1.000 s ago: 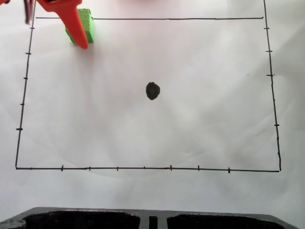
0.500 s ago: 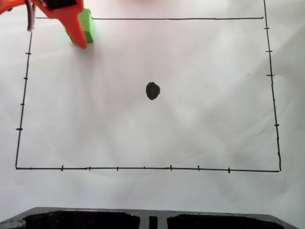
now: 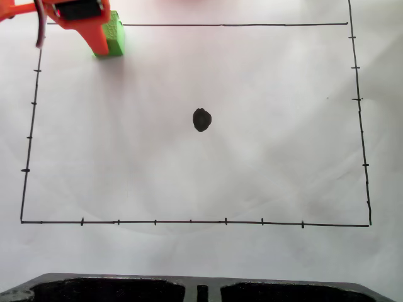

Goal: Grasp the colored block, Place it on the black dot, and then return the arm to the default position.

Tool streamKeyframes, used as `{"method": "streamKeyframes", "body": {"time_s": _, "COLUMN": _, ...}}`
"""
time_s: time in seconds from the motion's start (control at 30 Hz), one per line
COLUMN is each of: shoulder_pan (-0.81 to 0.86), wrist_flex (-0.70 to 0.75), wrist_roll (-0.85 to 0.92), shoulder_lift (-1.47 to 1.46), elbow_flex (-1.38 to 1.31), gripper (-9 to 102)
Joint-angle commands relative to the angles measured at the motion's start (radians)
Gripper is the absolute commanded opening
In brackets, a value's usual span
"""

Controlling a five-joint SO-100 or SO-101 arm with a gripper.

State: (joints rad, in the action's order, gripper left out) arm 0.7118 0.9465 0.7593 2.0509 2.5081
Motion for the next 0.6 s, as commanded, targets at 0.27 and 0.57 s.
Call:
{"method": "streamKeyframes", "body": {"time_s": 0.27, "shoulder_pan": -0.204, "wrist_flex": 0.247, "wrist_roll": -0.414, "shoulder_lift": 0.006, "elbow_flex": -0.287, "gripper": 9}}
{"method": "streamKeyframes", "body": {"time_s": 0.57, "shoulder_pan": -0.43, "wrist_flex": 0.284, "wrist_roll": -0.692, "shoulder_lift": -0.172, "elbow_flex": -0.518, "gripper": 9}}
